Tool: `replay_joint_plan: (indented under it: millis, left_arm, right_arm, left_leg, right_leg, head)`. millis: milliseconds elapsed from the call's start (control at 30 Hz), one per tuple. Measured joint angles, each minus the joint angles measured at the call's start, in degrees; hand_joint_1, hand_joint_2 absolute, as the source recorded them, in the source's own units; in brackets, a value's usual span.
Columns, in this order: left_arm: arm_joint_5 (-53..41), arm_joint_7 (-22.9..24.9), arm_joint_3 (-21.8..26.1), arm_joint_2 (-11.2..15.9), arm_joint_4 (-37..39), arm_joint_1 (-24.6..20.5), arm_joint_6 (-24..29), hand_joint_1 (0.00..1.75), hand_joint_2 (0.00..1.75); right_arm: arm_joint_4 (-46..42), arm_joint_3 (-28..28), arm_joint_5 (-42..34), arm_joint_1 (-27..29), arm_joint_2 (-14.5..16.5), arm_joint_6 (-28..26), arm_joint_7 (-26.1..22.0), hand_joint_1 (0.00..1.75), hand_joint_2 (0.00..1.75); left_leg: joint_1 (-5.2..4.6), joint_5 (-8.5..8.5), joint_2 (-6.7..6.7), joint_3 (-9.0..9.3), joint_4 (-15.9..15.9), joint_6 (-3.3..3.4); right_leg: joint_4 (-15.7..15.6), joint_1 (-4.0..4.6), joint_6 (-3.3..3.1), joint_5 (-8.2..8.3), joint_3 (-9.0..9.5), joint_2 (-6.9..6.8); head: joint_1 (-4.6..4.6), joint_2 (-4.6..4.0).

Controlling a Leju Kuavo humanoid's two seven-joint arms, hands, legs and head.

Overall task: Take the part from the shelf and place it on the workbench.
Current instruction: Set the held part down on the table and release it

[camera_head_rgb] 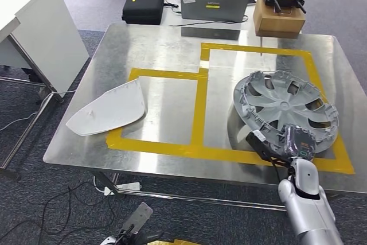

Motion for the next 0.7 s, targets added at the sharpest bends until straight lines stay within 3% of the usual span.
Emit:
replay_joint_plan:
  millis: [133,700]
  left_arm:
    - [-0.15,0.01,-0.53,0.00,0.00,-0.02,0.37,0.00,0.00]
    - [0.52,0.02,-0.87,0.00,0.00,-0.04,0.86,0.00,0.00]
  right_arm:
    - [0.01,0.03,0.04,0.52,0.02,0.64,0.10,0.00,0.00]
    - [-0.39,-0.12,-3.13,1.01,0.04,-0.11,-0.96,0.00,0.00]
  left_leg:
    - [-0.01,0.03,-0.04,-0.11,0.00,0.05]
    - [0.00,0.05,-0.05,-0.41,0.01,0.08]
  right_leg:
    - [0.00,-0.02,0.00,0.00,-0.06,-0.12]
    - [0.00,-0.04,0.01,0.00,-0.37,-0.15]
  head:
    - [0.00,0.00]
    - [0.00,0.00]
